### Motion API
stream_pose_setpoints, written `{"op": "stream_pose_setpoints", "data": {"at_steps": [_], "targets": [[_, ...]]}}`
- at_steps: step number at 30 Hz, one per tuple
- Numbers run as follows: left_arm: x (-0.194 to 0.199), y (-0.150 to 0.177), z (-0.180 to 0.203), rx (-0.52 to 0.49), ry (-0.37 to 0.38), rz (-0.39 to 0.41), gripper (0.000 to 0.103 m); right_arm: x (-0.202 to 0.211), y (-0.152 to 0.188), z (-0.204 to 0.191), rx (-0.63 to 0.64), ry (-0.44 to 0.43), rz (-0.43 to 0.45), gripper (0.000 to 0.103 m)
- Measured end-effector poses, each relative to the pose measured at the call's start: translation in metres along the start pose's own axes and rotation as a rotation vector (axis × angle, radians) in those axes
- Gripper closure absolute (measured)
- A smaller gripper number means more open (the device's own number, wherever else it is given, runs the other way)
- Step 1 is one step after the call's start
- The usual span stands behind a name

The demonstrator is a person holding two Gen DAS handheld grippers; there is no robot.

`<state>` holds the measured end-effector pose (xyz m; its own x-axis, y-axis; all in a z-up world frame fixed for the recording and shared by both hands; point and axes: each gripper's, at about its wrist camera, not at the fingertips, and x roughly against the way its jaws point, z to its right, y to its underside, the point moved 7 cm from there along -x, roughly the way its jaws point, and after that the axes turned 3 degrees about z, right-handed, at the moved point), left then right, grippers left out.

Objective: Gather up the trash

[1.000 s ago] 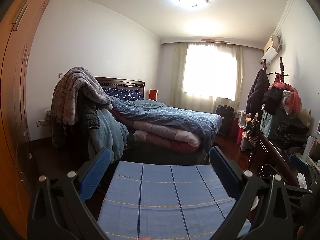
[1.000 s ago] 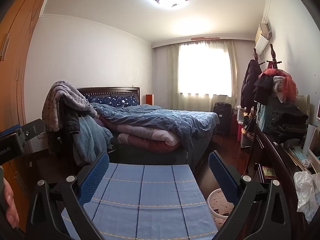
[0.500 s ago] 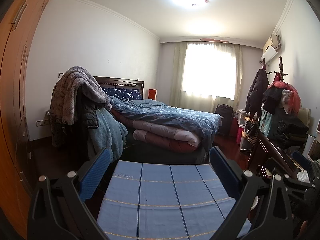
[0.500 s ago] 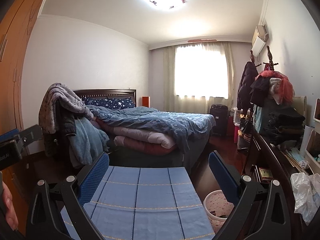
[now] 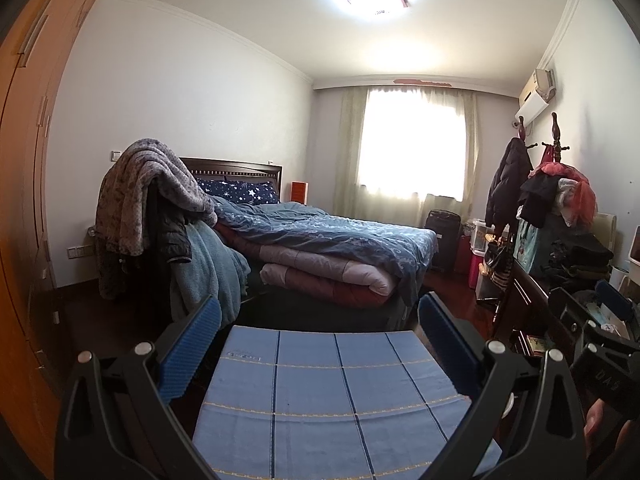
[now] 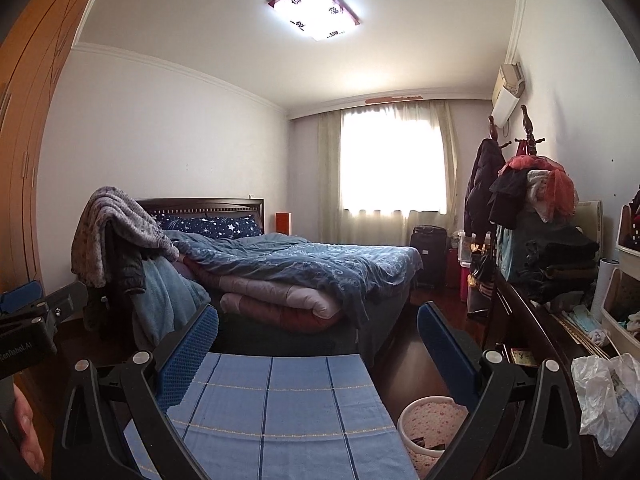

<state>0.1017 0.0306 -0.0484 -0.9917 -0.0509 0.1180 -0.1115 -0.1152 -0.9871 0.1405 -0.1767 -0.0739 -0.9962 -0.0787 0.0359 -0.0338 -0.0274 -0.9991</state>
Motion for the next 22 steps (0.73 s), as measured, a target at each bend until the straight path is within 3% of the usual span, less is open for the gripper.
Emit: {"op": "stream_pose_setpoints", "data": {"at_steps": [13, 22], "targets": [[0.0031, -0.0031, 0.002, -0.023, 0.02, 0.046, 0.004, -0.004, 0.0046, -0.0033, 0.017, -0.013, -0.023, 0.004], [0.0004, -0.0033, 0.0022, -0.021, 0.006, 0.036, 0.004, -0.0077, 0.0088, -0.003, 0.018, -0.01, -0.035, 0.004]]}}
